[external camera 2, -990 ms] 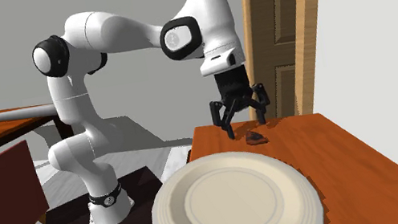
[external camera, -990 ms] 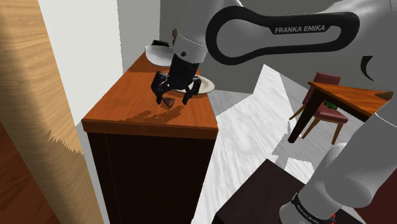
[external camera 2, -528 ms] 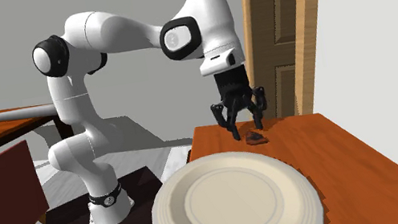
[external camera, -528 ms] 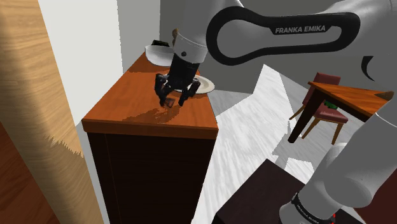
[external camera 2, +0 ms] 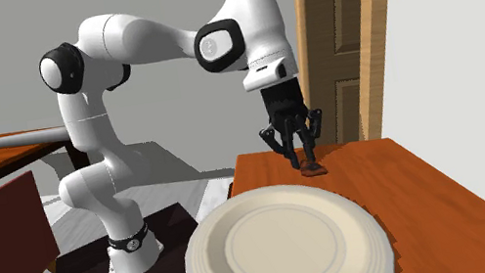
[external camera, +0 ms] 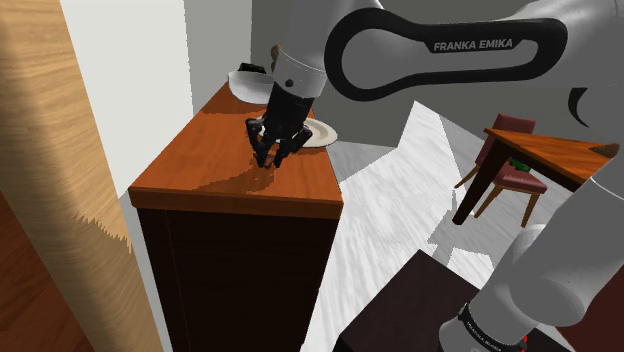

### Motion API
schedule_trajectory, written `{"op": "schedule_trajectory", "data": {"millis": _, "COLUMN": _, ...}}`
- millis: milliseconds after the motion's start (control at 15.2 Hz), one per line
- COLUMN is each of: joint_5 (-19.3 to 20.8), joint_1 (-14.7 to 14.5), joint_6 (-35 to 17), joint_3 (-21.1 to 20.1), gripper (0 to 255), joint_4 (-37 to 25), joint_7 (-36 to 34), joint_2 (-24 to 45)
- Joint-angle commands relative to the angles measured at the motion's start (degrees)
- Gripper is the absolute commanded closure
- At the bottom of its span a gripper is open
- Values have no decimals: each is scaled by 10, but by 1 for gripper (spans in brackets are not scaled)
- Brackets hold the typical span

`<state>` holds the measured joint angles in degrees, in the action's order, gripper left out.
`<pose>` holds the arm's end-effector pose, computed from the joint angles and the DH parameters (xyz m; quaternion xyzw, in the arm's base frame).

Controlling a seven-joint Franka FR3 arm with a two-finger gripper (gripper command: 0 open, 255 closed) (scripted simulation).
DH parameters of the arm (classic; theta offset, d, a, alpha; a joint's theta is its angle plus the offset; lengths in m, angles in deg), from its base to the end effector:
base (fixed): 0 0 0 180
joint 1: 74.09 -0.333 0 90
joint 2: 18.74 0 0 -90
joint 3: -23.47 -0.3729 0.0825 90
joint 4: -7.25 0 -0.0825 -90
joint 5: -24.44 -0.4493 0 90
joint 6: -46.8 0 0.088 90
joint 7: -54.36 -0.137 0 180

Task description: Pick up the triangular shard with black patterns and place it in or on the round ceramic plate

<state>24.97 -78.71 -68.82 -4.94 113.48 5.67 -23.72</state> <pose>0.5222 0.3499 0.5873 -0.9837 0.1321 -0.1070 0.0595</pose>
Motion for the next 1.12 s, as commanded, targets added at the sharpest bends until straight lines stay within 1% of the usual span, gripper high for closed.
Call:
{"op": "schedule_trajectory", "data": {"millis": 0, "joint_5": 0, "joint_1": -1, "joint_6": 0, "joint_3": -1, "gripper": 255, "joint_4": 3, "joint_7": 0, "joint_2": 2}}
{"op": "schedule_trajectory", "data": {"millis": 1056, "joint_5": 9, "joint_1": -1, "joint_6": 126, "joint_3": -3, "gripper": 255, "joint_4": -140, "joint_7": -2, "joint_2": 21}}
